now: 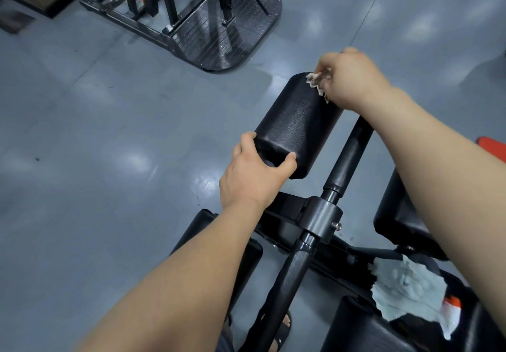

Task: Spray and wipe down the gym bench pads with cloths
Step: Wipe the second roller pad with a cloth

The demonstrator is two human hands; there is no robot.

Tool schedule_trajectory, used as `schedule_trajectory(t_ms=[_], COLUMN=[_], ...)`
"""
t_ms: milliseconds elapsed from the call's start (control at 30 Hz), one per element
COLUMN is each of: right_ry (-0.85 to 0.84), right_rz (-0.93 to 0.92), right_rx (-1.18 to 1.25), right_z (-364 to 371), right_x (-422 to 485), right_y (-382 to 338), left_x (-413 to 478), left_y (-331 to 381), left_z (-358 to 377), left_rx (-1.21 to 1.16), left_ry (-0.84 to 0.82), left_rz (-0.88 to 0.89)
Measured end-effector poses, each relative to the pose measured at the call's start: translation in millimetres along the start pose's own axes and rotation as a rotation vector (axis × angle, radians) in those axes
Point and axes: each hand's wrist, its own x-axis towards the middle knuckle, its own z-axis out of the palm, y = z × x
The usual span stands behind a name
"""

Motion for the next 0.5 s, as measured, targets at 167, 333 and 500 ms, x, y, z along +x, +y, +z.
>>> schedule_trajectory(t_ms=[167, 333, 500], right_ry=[-0.013, -0.033, -0.051], right_rz=[0.076, -0.007, -0.072], right_rx=[0.035, 0.040, 0.031], right_z=[-1, -3, -4], right_x=[6, -9, -8], right_y=[2, -5, -5], left_x=[-2, 0, -1], left_y=[1, 0, 1], left_z=[-1, -1, -1], left_rx=[0.000, 0.047, 0.026], left_ry=[0.011, -0.013, -0.006], left_rz=[0.024, 0.036, 0.030])
